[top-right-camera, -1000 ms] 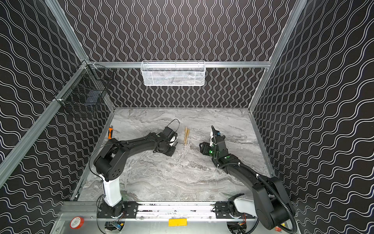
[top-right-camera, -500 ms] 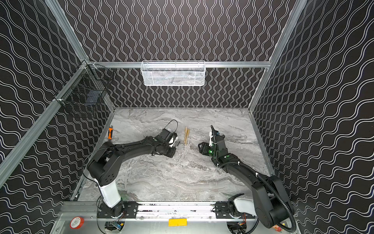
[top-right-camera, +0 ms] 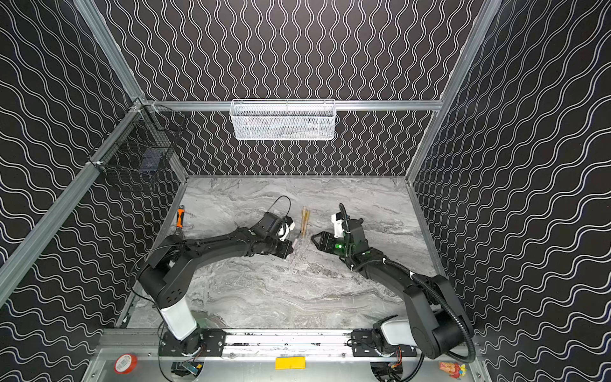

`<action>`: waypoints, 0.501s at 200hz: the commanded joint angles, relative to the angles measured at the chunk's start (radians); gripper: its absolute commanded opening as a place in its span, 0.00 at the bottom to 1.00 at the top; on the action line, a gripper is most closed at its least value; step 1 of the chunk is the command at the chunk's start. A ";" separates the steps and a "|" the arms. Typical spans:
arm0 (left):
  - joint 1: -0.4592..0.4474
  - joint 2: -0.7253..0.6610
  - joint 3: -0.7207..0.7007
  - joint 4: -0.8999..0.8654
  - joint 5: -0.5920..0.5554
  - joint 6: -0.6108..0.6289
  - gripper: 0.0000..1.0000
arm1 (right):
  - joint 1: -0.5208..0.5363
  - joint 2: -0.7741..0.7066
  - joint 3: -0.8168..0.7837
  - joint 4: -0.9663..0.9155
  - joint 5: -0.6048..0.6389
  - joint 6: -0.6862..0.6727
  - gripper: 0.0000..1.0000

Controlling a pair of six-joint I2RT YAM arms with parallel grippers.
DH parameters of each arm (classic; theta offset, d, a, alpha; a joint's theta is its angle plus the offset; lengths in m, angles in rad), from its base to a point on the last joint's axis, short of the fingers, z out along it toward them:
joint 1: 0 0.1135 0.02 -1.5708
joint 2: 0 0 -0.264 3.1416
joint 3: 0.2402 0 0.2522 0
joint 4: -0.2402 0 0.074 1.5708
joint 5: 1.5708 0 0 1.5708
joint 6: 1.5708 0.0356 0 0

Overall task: Insert pens into pen caps
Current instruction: Pick up a pen from the center of the table.

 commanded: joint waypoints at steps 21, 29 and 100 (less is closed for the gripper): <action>-0.008 -0.025 0.000 0.066 0.044 -0.033 0.12 | 0.008 0.049 0.023 0.095 -0.076 0.062 0.62; -0.010 -0.029 -0.001 0.069 0.049 -0.035 0.12 | 0.008 0.058 0.025 0.101 -0.080 0.068 0.61; -0.031 -0.058 -0.005 0.076 0.067 -0.046 0.12 | 0.013 0.117 0.063 0.139 -0.102 0.106 0.52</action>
